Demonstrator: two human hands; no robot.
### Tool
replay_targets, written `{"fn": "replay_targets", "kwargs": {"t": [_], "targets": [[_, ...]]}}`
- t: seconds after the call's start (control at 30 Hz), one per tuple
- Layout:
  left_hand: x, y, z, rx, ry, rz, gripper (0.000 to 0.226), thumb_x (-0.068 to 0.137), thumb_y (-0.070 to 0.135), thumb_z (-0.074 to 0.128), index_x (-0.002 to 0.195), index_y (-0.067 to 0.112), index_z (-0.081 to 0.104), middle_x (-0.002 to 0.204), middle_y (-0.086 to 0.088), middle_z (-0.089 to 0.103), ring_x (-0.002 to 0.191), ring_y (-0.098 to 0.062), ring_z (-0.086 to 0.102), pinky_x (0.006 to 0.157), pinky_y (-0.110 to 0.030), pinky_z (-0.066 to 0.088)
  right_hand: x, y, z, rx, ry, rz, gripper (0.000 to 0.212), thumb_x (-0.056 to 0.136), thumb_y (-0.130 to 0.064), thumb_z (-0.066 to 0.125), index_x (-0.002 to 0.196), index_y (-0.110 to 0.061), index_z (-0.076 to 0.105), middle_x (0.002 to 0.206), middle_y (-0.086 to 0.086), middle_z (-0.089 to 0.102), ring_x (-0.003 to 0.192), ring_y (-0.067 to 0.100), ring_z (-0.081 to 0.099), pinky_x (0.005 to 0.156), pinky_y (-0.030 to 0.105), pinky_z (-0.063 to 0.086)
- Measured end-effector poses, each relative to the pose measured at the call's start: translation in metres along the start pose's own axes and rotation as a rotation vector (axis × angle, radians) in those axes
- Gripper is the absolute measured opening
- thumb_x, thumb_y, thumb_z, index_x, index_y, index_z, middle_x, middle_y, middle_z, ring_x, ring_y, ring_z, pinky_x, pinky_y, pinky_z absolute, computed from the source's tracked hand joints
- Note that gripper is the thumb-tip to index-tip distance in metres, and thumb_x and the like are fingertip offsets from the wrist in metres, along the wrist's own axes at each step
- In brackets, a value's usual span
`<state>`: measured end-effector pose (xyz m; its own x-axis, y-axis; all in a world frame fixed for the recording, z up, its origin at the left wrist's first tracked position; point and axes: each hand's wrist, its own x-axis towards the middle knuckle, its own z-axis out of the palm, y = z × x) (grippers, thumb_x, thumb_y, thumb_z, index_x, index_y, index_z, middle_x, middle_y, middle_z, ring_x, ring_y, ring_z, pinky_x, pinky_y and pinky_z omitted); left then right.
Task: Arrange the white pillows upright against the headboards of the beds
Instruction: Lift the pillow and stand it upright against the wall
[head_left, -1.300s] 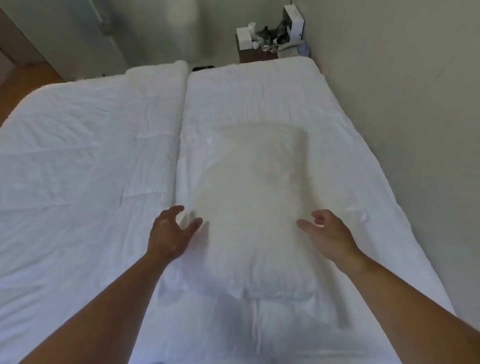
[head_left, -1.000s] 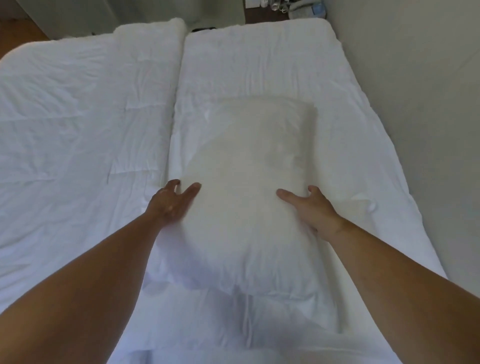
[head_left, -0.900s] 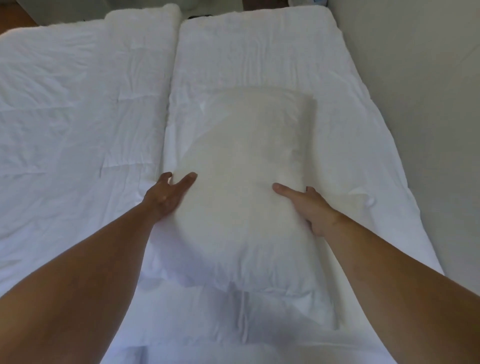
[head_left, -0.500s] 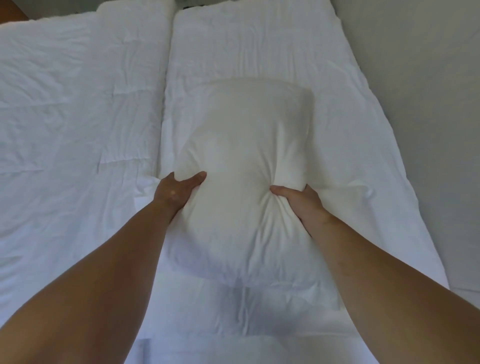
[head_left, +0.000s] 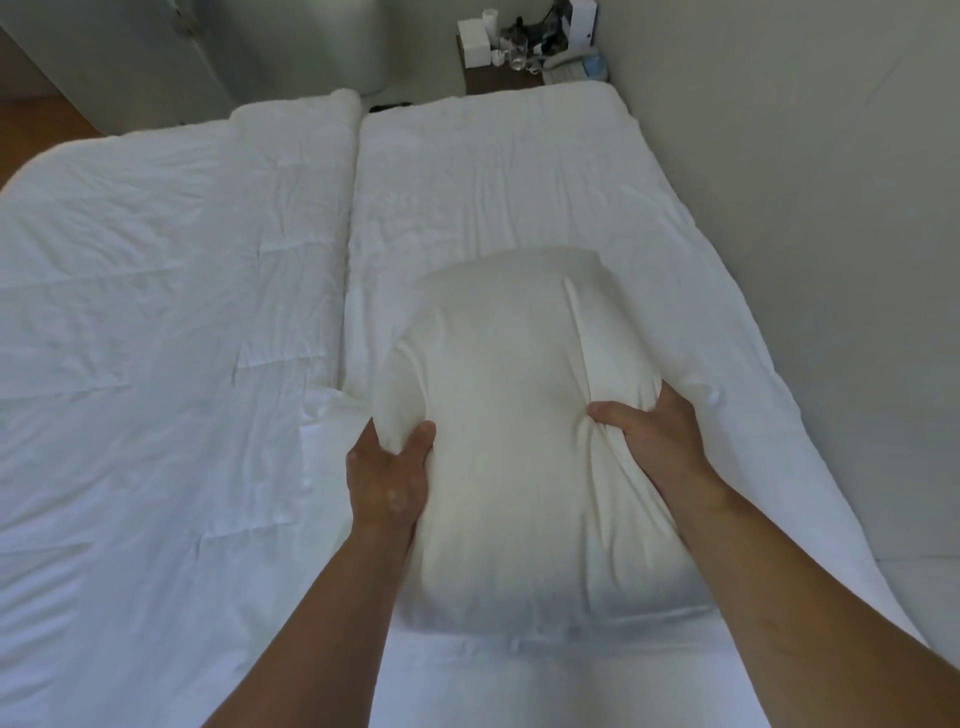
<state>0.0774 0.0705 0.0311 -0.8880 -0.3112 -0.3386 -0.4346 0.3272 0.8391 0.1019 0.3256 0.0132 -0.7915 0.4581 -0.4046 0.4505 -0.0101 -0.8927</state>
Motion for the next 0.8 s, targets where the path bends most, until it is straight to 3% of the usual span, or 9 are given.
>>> {"fn": "replay_targets", "kwargs": {"t": [0.07,0.13,0.17,0.27,0.33,0.4,0.43,0.57,0.8], "targets": [[-0.029,-0.009,-0.009,-0.053,-0.016,-0.004,0.043,0.091,0.026,0.073,0.131,0.011,0.066,0.106,0.002,0.069,0.101,-0.021,0.063,0.088,-0.029,0.045,-0.028,-0.008,-0.013,-0.018,-0.006,-0.059,0.04,0.076,-0.006,0.083,0.089,-0.037,0.061,0.091,-0.016,0.066,0.08,-0.011,0.064,0.068,0.011,0.049],[-0.058,-0.02,-0.016,-0.106,-0.035,-0.014,0.044,0.091,0.027,0.074,0.132,0.014,0.066,0.115,-0.001,0.072,0.108,-0.025,0.067,0.096,-0.037,0.051,-0.058,-0.014,-0.028,-0.035,0.011,-0.124,0.042,0.078,-0.003,0.082,0.093,-0.035,0.061,0.09,-0.021,0.061,0.071,-0.019,0.06,0.062,0.0,0.043],[-0.071,-0.026,-0.018,-0.13,-0.047,-0.018,0.045,0.09,0.026,0.074,0.133,0.015,0.065,0.117,-0.001,0.072,0.109,-0.025,0.067,0.099,-0.038,0.052,-0.073,-0.017,-0.035,-0.055,0.021,-0.156,0.043,0.077,-0.005,0.083,0.102,-0.032,0.062,0.094,-0.021,0.062,0.076,-0.016,0.06,0.068,0.001,0.043],[-0.111,-0.038,-0.023,-0.209,-0.105,-0.023,0.046,0.091,0.022,0.074,0.134,0.019,0.061,0.111,0.009,0.07,0.1,-0.015,0.068,0.096,-0.035,0.05,-0.115,-0.021,-0.058,-0.104,0.086,-0.22,0.062,0.068,-0.017,0.089,0.125,-0.02,0.064,0.113,-0.007,0.07,0.104,0.015,0.065,0.092,0.026,0.049],[-0.132,-0.047,-0.022,-0.216,-0.163,0.002,0.048,0.09,0.02,0.075,0.136,0.02,0.058,0.108,0.015,0.068,0.097,-0.008,0.065,0.094,-0.032,0.047,-0.144,-0.026,-0.074,-0.103,0.119,-0.239,0.054,0.07,-0.01,0.089,0.119,-0.017,0.068,0.104,-0.008,0.071,0.096,0.013,0.069,0.079,0.016,0.052],[-0.15,-0.056,-0.017,-0.186,-0.219,0.011,0.054,0.09,0.023,0.075,0.14,0.02,0.054,0.118,0.007,0.068,0.106,-0.017,0.064,0.097,-0.035,0.048,-0.168,-0.03,-0.09,-0.116,0.133,-0.272,0.042,0.074,0.0,0.085,0.107,-0.018,0.069,0.091,-0.015,0.069,0.074,-0.01,0.066,0.059,0.004,0.046],[-0.159,-0.061,-0.014,-0.164,-0.252,0.008,0.057,0.09,0.026,0.075,0.142,0.02,0.052,0.125,0.003,0.067,0.112,-0.022,0.063,0.101,-0.038,0.048,-0.182,-0.032,-0.098,-0.11,0.151,-0.292,0.04,0.075,0.003,0.083,0.105,-0.018,0.068,0.088,-0.016,0.068,0.066,-0.016,0.063,0.056,0.002,0.044],[-0.198,-0.071,0.004,-0.115,-0.39,0.009,0.069,0.089,0.036,0.073,0.15,0.021,0.043,0.139,-0.002,0.062,0.127,-0.027,0.059,0.111,-0.048,0.046,-0.227,-0.037,-0.137,-0.137,0.19,-0.346,0.039,0.077,0.009,0.079,0.097,-0.024,0.07,0.073,-0.024,0.073,0.063,-0.016,0.064,0.061,0.005,0.046],[-0.256,-0.071,0.051,-0.027,-0.579,0.083,0.076,0.087,0.046,0.069,0.151,0.016,0.041,0.142,-0.004,0.06,0.132,-0.027,0.057,0.113,-0.047,0.044,-0.268,-0.045,-0.21,-0.259,0.21,-0.48,0.048,0.079,0.006,0.079,0.091,-0.039,0.067,0.073,-0.041,0.068,0.068,-0.019,0.063,0.062,0.001,0.043]]}}
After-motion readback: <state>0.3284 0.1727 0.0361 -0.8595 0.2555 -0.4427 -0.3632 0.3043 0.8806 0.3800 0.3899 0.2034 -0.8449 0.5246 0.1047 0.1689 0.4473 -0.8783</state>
